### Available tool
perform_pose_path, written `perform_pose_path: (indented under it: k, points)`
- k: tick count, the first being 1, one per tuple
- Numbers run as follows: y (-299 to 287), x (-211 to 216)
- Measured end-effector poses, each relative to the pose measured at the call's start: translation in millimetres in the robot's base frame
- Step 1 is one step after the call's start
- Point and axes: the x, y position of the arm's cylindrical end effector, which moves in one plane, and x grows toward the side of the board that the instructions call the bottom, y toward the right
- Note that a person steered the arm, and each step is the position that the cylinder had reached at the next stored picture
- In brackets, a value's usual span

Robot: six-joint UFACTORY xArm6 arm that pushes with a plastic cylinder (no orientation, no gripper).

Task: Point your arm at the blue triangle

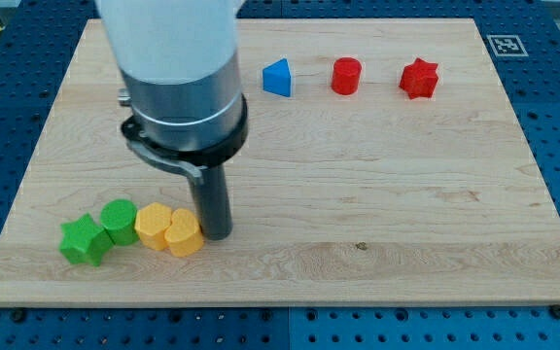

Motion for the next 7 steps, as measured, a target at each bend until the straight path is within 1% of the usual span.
perform_pose_path:
  k: [1, 2, 3, 4, 5, 6, 7]
  points:
    - [4, -2]
    - [51, -34]
    - [120, -87]
    - [143, -98]
    - [143, -98]
    - [137, -113]
    - [120, -168]
